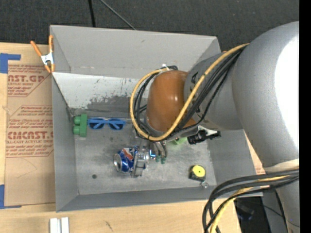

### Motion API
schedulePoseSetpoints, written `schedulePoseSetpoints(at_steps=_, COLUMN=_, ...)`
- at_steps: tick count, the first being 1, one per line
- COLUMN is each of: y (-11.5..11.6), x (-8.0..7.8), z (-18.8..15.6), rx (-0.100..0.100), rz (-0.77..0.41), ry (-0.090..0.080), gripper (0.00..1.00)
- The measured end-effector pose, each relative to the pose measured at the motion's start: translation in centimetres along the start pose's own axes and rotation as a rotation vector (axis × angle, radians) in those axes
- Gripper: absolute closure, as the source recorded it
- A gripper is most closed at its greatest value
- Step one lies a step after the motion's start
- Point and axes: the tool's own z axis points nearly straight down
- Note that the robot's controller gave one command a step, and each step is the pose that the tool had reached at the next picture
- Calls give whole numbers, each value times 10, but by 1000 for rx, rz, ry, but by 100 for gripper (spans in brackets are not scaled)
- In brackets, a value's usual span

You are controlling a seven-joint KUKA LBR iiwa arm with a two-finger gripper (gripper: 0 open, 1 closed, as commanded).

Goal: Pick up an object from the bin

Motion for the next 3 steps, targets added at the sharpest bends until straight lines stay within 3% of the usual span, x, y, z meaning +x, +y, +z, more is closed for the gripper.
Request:
schedulePoseSetpoints(at_steps=1, y=3, x=6, z=40, rx=0, rz=34, ry=4, gripper=0)
schedulePoseSetpoints(at_steps=2, y=3, x=7, z=40, rx=-1, rz=34, ry=5, gripper=0)
schedulePoseSetpoints(at_steps=3, y=3, x=7, z=40, rx=-1, rz=34, ry=5, gripper=100)
